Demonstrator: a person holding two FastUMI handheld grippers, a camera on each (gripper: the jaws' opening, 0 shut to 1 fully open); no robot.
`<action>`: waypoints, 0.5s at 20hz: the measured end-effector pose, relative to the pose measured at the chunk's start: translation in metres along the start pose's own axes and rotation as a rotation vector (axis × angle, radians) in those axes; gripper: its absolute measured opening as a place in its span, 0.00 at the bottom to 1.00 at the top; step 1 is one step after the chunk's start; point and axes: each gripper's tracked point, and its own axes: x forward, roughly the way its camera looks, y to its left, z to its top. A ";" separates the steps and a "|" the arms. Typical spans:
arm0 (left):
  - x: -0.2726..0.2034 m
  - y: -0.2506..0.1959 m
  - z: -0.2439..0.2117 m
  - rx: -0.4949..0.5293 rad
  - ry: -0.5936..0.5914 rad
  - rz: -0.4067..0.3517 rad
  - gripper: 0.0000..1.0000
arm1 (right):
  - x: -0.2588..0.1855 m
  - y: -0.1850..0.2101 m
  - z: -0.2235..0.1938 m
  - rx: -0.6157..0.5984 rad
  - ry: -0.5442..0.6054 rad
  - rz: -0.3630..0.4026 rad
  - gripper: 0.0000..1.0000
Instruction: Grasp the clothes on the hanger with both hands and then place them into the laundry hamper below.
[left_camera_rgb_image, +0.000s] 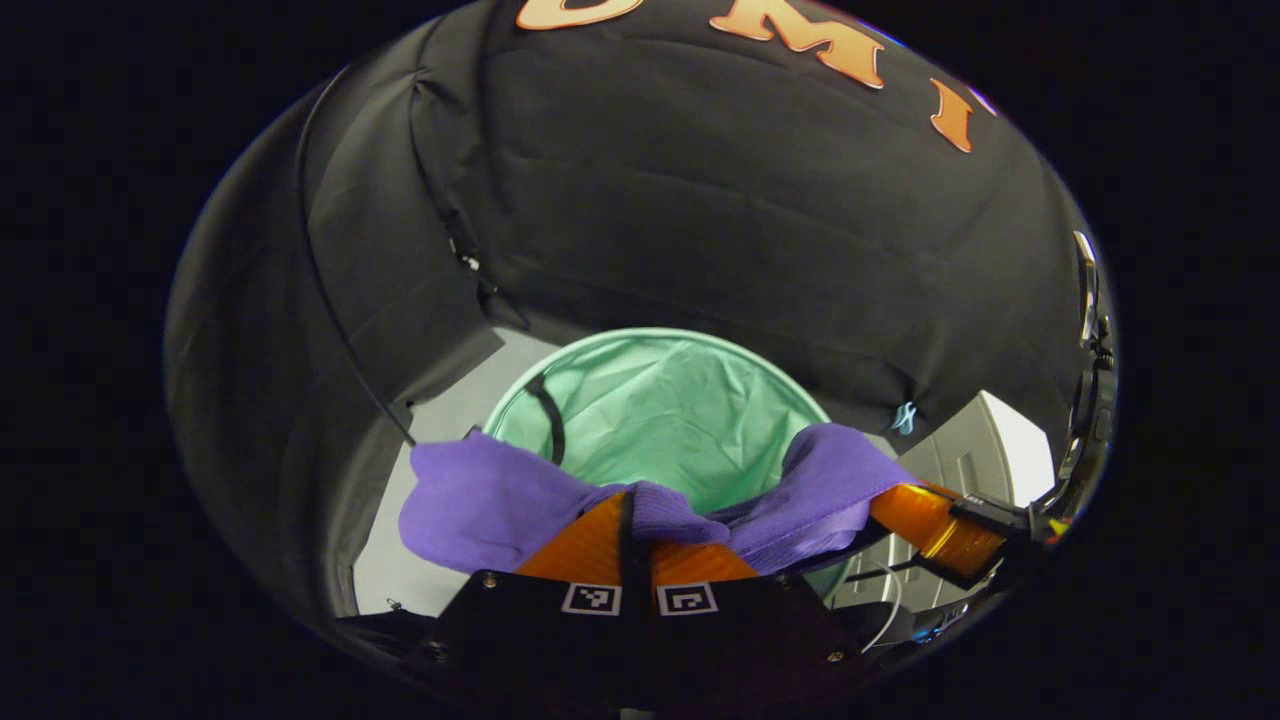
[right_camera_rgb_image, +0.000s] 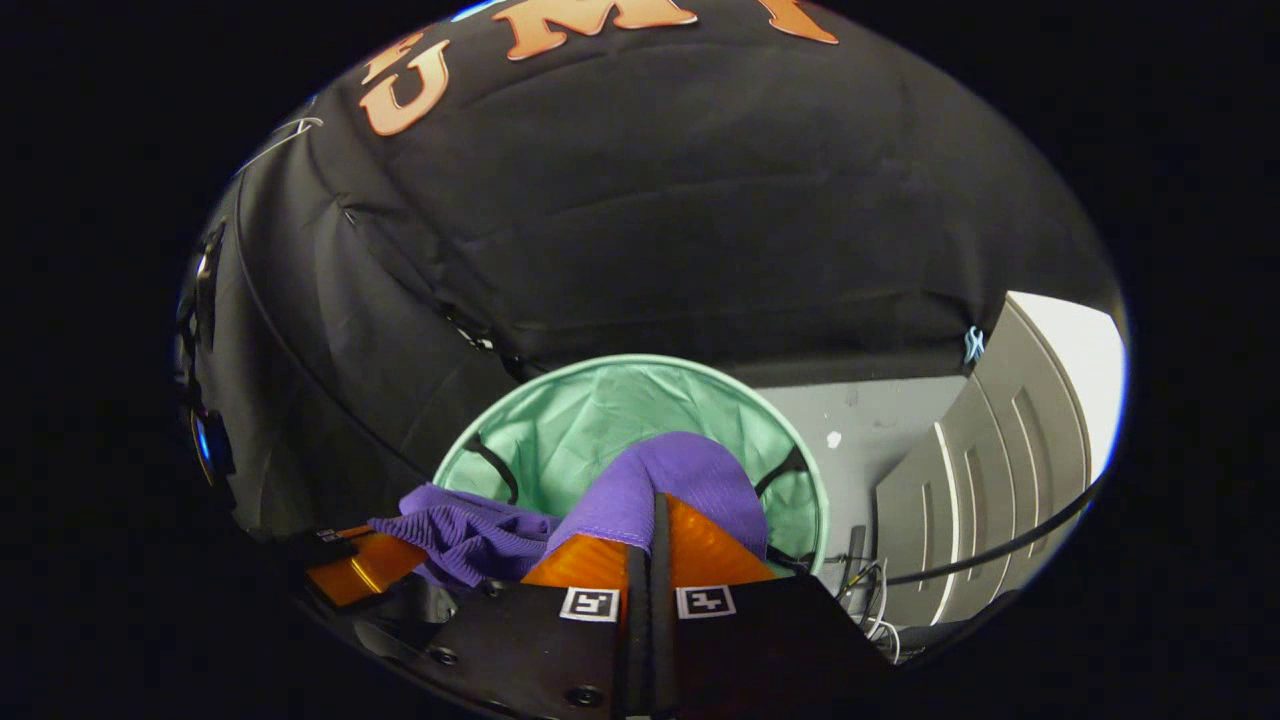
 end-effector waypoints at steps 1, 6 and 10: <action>0.006 0.006 -0.013 -0.007 0.031 0.007 0.00 | 0.007 -0.003 -0.005 -0.010 0.015 -0.010 0.08; 0.015 0.008 -0.035 -0.022 0.131 0.021 0.01 | 0.024 -0.008 -0.049 -0.025 0.128 -0.021 0.08; 0.019 0.009 -0.051 0.009 0.198 0.053 0.01 | 0.032 -0.010 -0.069 -0.048 0.182 -0.042 0.08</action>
